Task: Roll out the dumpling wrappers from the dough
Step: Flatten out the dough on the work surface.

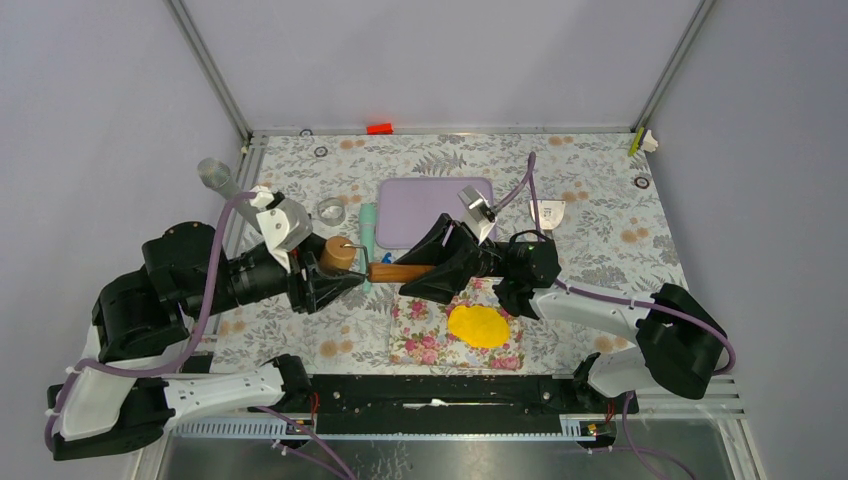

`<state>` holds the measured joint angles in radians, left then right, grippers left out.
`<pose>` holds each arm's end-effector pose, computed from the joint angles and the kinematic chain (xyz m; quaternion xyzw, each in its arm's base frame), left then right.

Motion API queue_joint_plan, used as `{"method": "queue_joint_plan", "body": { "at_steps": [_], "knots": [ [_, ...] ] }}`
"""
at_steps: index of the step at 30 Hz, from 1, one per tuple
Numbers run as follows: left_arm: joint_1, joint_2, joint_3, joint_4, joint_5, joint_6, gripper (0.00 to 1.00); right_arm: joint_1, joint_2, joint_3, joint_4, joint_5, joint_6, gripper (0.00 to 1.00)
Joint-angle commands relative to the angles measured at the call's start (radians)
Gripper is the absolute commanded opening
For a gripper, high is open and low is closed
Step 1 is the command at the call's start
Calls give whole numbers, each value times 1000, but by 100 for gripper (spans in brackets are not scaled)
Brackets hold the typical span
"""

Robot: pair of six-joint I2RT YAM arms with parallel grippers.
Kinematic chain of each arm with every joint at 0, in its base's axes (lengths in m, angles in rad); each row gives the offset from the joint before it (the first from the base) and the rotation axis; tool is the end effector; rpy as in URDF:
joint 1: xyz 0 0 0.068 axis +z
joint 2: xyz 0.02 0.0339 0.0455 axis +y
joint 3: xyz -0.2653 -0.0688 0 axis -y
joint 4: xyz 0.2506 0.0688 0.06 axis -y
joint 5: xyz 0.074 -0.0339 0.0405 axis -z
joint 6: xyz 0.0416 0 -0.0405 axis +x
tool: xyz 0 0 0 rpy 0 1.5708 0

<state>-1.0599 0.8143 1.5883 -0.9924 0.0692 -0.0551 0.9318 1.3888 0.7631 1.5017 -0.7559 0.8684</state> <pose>0.0405 -0.0781 0.4995 0.3943 0.6727 -0.3538 0.5165 0.1423 0.2394 0.3564 -0.3568 0.3053 0.7627 0.4447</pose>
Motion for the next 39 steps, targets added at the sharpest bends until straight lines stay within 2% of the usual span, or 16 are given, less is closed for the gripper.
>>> {"method": "queue_joint_plan", "body": {
  "at_steps": [1, 25, 30, 31, 32, 33, 34, 35, 37, 38, 39],
  "knots": [
    [-3, 37, 31, 73, -64, -92, 0, 18, -33, 6, 221, 45, -31, 55],
    [-2, 71, 49, 29, -120, -134, 0, 19, -29, 1, 221, 144, -35, 53],
    [-2, 77, 48, 29, -121, -132, 0, 19, -13, 23, 221, 115, -14, 42],
    [-2, 78, 48, 30, -121, -132, 0, 19, -7, 30, 221, 107, -6, 38],
    [-2, 79, 48, 29, -121, -132, 0, 19, -2, 38, 221, 98, -4, 29],
    [-2, 80, 49, 29, -121, -133, 0, 20, 2, 46, 221, 85, -3, 19],
    [-2, 82, 49, 28, -124, -134, 0, 21, 4, 52, 221, 78, -2, 4],
    [-2, 83, 48, 28, -127, -136, 0, 21, 6, 51, 221, 84, 2, 0],
    [-2, 84, 49, 28, -136, -140, 0, 21, 2, 29, 220, 154, 18, 0],
    [-2, 87, 50, 26, -143, -141, 10, 19, -4, 8, 219, 207, 25, 0],
    [-2, 88, 51, 22, -157, -145, 32, 19, -10, -18, 219, 269, 32, 0]
  ]
}}
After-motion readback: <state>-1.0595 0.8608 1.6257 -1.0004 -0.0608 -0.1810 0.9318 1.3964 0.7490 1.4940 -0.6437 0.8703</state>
